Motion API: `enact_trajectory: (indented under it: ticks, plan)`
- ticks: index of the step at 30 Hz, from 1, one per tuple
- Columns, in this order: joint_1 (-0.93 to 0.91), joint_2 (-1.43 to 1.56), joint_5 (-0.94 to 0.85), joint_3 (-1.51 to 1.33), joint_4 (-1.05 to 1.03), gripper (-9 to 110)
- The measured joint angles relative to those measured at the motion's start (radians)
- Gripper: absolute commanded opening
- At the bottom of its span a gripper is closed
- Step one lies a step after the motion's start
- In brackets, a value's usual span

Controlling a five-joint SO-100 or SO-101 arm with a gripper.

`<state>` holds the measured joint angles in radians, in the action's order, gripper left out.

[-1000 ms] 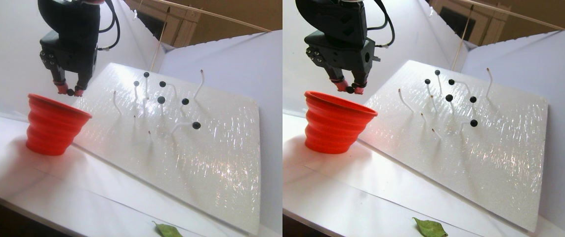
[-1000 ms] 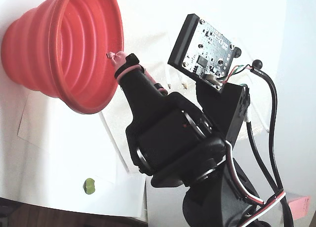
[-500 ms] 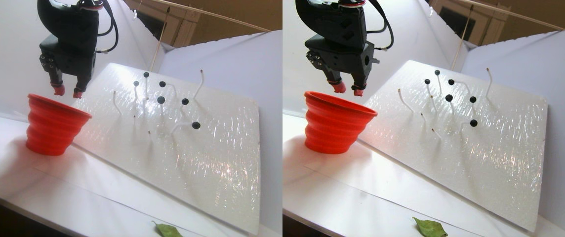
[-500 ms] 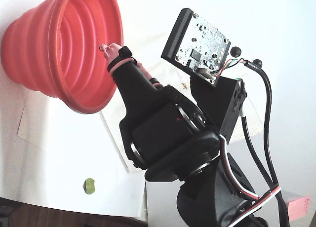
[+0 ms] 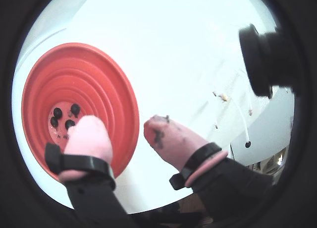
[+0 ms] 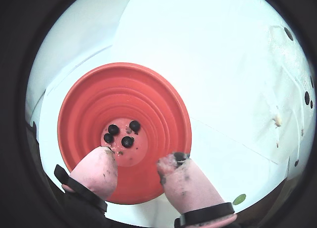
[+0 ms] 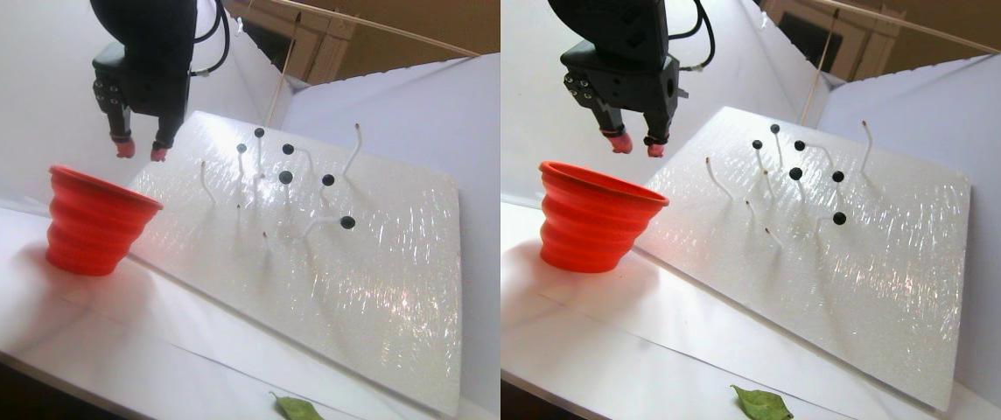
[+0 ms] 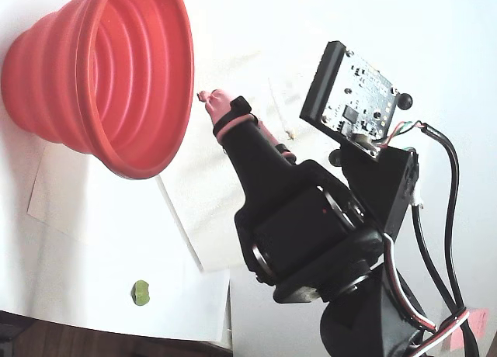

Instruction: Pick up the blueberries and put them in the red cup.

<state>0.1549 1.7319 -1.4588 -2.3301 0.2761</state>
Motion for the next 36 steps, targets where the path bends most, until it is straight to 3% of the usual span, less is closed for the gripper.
enact_trajectory:
  ticks: [36]
  plan:
    - [-0.184, 0.245, -0.095, -0.087, -0.077, 15]
